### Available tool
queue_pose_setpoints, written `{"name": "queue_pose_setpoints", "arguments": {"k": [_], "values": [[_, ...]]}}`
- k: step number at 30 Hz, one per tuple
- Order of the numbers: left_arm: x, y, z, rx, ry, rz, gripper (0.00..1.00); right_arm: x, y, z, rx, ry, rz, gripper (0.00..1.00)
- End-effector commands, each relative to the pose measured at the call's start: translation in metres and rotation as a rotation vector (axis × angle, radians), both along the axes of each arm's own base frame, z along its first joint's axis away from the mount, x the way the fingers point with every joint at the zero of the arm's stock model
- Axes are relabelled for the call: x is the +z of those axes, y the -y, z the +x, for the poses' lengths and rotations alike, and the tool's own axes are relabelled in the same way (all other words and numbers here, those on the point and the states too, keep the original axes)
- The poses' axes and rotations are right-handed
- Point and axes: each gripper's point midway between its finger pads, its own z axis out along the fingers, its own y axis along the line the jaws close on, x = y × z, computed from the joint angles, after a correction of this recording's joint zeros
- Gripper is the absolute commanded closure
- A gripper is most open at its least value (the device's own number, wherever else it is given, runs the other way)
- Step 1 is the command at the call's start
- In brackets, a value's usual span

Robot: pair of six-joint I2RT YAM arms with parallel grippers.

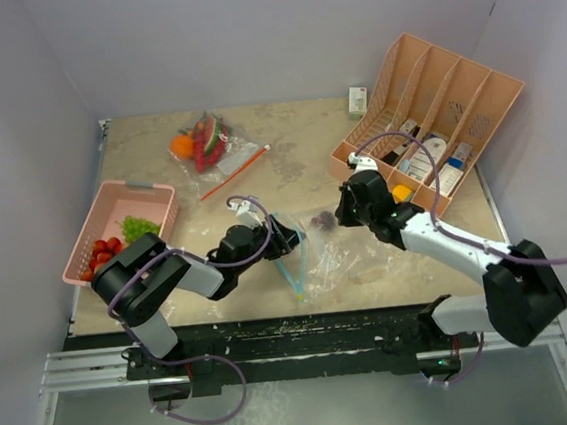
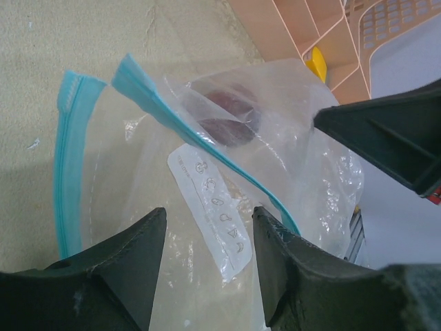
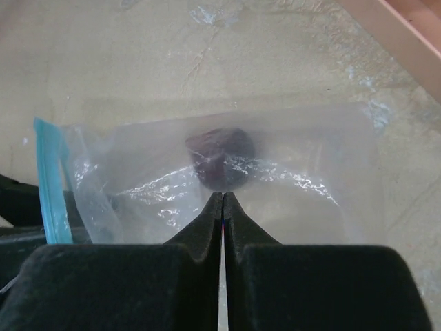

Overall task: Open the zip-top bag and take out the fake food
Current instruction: Pick up the fake fruit from the zipper food storage bag.

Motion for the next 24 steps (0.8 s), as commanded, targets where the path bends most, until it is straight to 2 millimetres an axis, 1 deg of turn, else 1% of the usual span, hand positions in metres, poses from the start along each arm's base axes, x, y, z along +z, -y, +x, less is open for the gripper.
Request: {"name": "queue_pose_setpoints", "arguments": {"k": [1,3,6,11,13,16,19,22,24], "values": [[0.021,0.012,0.010,-0.016,0.079,-0.019,0.43,0.026,-0.021,0.042,-0.004,0.114,0.099,1.00],[0.021,0.013,0.011,-0.020,0.082,-0.008,0.43,0.011,-0.022,0.051,-0.011,0.091,0.092,1.00],[0.020,0.014,0.011,-0.021,0.081,0.001,0.42,-0.017,-0.025,0.055,-0.013,0.032,0.089,1.00],[0.012,0.018,0.006,-0.026,0.070,0.012,0.41,-0.061,-0.036,0.042,0.016,-0.063,0.134,1.00],[0.009,0.019,0.004,-0.028,0.065,0.018,0.40,-0.075,-0.035,0.035,0.027,-0.091,0.130,1.00],[0.003,0.022,0.003,-0.031,0.059,0.025,0.37,-0.086,-0.033,0.027,0.015,-0.093,0.153,1.00],[-0.002,0.025,0.002,-0.031,0.059,0.039,0.32,-0.096,-0.032,0.016,0.022,-0.120,0.169,1.00],[-0.006,0.028,0.002,-0.027,0.071,0.062,0.26,-0.099,-0.032,0.010,0.029,-0.129,0.179,1.00],[-0.005,0.033,0.003,-0.034,0.089,0.081,0.22,-0.098,-0.034,0.004,0.046,-0.134,0.198,1.00]]}}
